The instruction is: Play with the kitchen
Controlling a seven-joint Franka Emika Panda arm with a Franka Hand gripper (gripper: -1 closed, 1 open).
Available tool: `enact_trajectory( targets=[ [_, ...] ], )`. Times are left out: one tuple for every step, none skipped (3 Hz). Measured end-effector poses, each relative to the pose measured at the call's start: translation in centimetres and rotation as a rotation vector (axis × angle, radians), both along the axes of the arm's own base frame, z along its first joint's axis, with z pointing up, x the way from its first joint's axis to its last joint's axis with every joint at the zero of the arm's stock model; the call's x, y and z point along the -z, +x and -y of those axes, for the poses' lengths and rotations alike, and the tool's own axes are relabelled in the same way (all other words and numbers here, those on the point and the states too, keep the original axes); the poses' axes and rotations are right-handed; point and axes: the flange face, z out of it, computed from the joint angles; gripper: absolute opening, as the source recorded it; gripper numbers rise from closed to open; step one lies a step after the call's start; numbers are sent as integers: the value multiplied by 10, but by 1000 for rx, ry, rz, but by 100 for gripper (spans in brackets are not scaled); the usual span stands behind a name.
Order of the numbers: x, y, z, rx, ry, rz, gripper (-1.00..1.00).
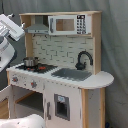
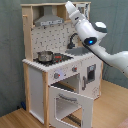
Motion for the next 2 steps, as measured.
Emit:
enact_trajectory(
  targets=[
    [3, 10, -3, 17, 80, 18, 100],
    [3, 17, -7, 30, 156, 37, 100]
  ],
)
